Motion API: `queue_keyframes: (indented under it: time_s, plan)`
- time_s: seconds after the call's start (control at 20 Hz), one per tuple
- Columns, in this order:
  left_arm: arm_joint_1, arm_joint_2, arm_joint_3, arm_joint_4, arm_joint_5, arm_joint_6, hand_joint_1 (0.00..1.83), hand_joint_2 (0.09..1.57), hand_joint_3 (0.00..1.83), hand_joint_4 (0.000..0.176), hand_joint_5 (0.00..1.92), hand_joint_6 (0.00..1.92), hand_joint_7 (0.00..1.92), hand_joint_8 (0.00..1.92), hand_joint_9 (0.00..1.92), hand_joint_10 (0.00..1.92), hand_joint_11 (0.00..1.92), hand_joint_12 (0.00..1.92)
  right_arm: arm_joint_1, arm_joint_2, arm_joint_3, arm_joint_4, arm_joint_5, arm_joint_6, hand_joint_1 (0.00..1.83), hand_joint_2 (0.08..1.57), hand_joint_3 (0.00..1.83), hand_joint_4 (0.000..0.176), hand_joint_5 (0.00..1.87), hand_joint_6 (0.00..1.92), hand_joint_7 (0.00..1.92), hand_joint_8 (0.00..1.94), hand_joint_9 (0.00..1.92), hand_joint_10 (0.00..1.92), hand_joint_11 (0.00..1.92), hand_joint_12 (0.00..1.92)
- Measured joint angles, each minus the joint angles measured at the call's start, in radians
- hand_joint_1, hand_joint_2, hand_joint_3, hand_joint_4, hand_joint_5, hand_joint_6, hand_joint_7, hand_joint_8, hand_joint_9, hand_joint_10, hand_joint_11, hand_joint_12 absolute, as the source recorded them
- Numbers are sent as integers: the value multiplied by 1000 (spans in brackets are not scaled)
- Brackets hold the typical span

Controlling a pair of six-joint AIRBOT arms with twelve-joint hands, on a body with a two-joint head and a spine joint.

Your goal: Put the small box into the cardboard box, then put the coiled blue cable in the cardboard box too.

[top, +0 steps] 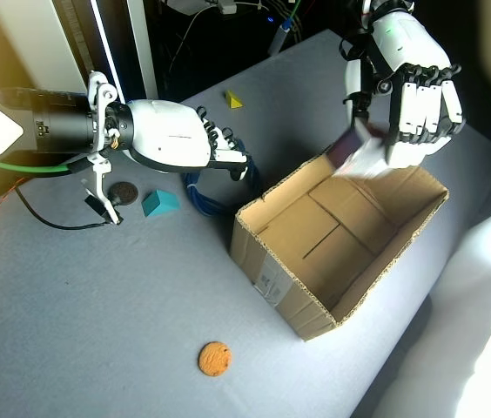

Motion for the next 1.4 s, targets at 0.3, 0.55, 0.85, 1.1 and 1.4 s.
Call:
queue_keyframes:
  time_s: [0.3, 0.55, 0.85, 1.1, 1.4]
  plan:
    - [27, 34, 0, 20, 33, 0, 1049, 1108, 2, 0, 414, 4, 486, 12, 488, 52, 17, 1175, -7, -42, 0, 47, -21, -77, 1138, 1023, 5, 0, 380, 0, 383, 0, 349, 1, 0, 1105]
    - [39, 150, 0, 64, 98, 0, 1099, 1099, 0, 0, 433, 12, 475, 10, 471, 30, 0, 1185, -31, -89, 0, 79, -72, -126, 1181, 1016, 3, 0, 311, 0, 322, 0, 308, 0, 0, 1050]
    - [50, 282, 0, 125, 204, -1, 1077, 1109, 3, 0, 451, 11, 491, 7, 491, 29, 15, 1192, -55, -117, 0, 111, -85, -172, 1228, 997, 1, 0, 377, 8, 397, 7, 365, 24, 0, 1132]
    - [134, 369, -64, 102, 289, 28, 1040, 1130, 8, 0, 475, 8, 498, 2, 497, 17, 12, 1166, -75, -126, 3, 146, -102, -195, 1222, 1005, 4, 0, 378, 5, 400, 4, 368, 23, 0, 1156]
    - [301, 444, -155, 114, 322, 12, 1032, 1126, 2, 0, 520, 19, 548, 16, 539, 27, 36, 1177, -87, -144, 11, 216, -106, -245, 1215, 1016, 4, 0, 396, 6, 423, 8, 384, 26, 0, 1175]
